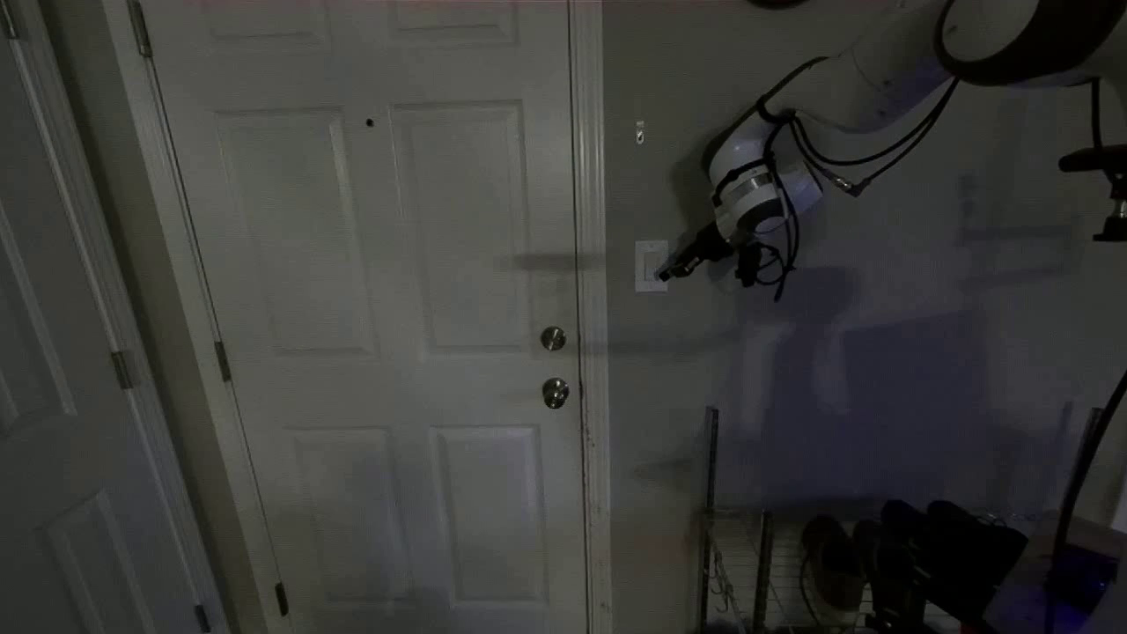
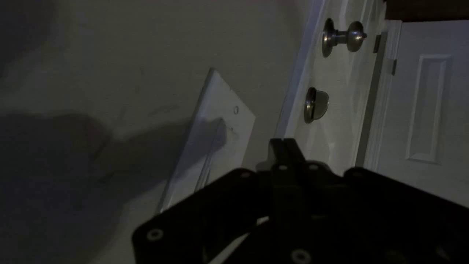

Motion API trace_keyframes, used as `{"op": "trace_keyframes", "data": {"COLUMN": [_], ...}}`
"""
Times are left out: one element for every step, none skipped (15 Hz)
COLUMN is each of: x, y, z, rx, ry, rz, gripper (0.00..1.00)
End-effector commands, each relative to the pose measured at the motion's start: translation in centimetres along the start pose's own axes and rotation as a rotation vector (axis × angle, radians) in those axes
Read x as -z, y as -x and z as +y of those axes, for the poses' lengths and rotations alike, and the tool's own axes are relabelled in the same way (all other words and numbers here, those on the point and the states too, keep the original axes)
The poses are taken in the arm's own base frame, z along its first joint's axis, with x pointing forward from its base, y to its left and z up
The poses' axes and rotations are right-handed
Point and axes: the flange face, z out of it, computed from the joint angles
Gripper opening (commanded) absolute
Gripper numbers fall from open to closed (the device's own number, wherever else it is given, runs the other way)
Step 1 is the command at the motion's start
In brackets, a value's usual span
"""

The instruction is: Turn the light switch on the wall on

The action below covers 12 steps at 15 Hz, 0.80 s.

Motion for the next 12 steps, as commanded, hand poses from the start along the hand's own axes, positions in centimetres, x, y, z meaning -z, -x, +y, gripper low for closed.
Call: {"op": "trace_keyframes", "data": {"x": [-0.3,-0.5,-0.7,-0.9,-1.0,-1.2,-1.2,-1.2,-1.2,-1.2,-1.2,-1.1], "y": [-0.3,-0.2,-0.1,0.1,0.3,0.2,0.2,0.0,-0.1,-0.4,-0.5,-0.7], "z": [0.0,-0.3,-0.5,-0.8,-0.9,-1.0,-1.0,-1.0,-1.1,-1.0,-1.0,-0.9], "rx": [0.038,0.037,0.038,0.036,0.037,0.036,0.039,0.046,0.052,0.064,0.072,0.088], "ry": [0.066,0.067,0.067,0.064,0.063,0.072,0.078,0.093,0.104,0.124,0.138,0.163], "rz": [0.041,0.044,0.046,0.047,0.048,0.056,0.062,0.079,0.091,0.109,0.123,0.140], "gripper": [0.02,0.02,0.02,0.02,0.02,0.02,0.02,0.02,0.02,0.02,0.02,0.02]}}
